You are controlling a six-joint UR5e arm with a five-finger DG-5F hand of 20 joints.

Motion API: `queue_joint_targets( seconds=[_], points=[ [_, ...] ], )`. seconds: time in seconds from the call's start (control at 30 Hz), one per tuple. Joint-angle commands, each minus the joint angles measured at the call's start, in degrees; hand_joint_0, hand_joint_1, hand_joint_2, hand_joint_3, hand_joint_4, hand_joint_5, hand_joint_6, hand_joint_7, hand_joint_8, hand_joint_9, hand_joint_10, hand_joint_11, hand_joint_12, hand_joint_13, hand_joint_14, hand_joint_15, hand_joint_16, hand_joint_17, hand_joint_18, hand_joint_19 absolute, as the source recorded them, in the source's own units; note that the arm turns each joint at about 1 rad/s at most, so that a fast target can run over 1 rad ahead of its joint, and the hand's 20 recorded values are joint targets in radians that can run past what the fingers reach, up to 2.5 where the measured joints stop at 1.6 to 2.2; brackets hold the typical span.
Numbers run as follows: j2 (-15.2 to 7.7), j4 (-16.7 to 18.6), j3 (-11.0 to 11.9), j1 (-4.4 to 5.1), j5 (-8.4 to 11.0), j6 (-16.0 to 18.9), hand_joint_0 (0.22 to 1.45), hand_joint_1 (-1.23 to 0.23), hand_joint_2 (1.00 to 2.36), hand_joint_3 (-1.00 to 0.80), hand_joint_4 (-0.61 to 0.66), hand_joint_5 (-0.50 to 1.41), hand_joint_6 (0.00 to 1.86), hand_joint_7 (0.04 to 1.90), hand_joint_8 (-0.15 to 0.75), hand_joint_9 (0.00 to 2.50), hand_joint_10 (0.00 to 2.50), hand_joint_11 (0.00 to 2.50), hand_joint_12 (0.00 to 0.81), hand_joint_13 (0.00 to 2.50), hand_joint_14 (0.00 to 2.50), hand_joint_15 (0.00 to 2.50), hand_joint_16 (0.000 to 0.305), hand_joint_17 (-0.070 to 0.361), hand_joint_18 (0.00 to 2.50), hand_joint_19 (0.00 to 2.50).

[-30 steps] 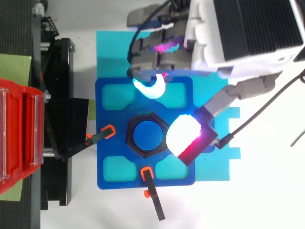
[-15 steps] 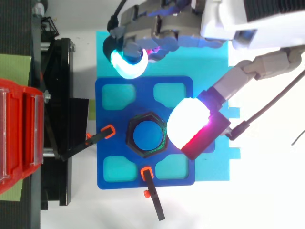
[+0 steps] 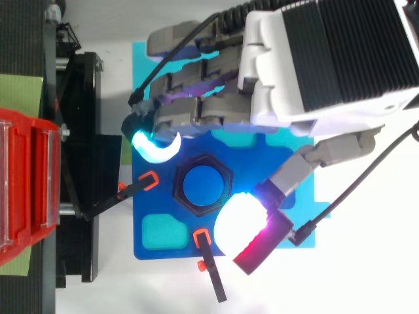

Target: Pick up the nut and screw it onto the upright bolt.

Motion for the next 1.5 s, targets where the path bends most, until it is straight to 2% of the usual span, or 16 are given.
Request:
queue_joint_targets(
  seconds=[0.0,0.2,0.47,0.7,0.9,1.33,1.47],
  points=[
    [0.0,1.3,-0.7,0.43,0.21,0.0,0.48,-0.16,1.0,-0.5,0.28,-0.08,0.5,0.71,0.255,0.94,0.0,0.0,0.288,0.55,0.0,0.0,0.034,0.075,0.19,0.0],
    [0.0,3.4,-2.3,0.87,0.65,0.1,0.49,-0.16,1.0,-0.5,0.27,-0.08,0.5,0.72,0.258,0.94,0.0,0.0,0.291,0.55,0.0,0.0,0.033,0.075,0.19,0.0],
    [0.0,3.7,-2.3,1.22,1.09,-0.4,0.48,-0.17,1.0,-0.5,0.25,-0.08,0.5,0.71,0.251,0.87,0.0,0.0,0.292,0.54,0.0,0.0,0.033,0.075,0.19,0.0],
    [0.0,3.6,-2.5,1.31,1.0,-0.6,0.48,-0.17,1.0,-0.5,0.24,-0.1,0.5,0.69,0.245,0.83,0.0,0.0,0.293,0.52,0.0,0.0,0.034,0.076,0.18,0.0],
    [-0.1,5.2,-3.8,1.22,0.92,-0.6,0.48,-0.18,1.0,-0.5,0.16,-0.15,0.5,0.63,0.226,0.7,0.0,0.0,0.298,0.5,0.0,0.0,0.034,0.077,0.16,0.0],
    [-0.1,4.4,-3.9,1.22,0.83,-0.9,0.48,-0.19,1.0,-0.5,0.09,-0.19,0.5,0.58,0.206,0.56,0.0,0.0,0.304,0.41,0.0,0.0,0.033,0.075,0.06,0.0],
    [-0.1,6.5,-6.0,1.31,0.83,-0.9,0.48,-0.19,1.0,-0.5,0.09,-0.19,0.5,0.58,0.207,0.55,0.0,0.0,0.306,0.4,0.0,0.0,0.034,0.075,0.05,0.0]
  ],
)
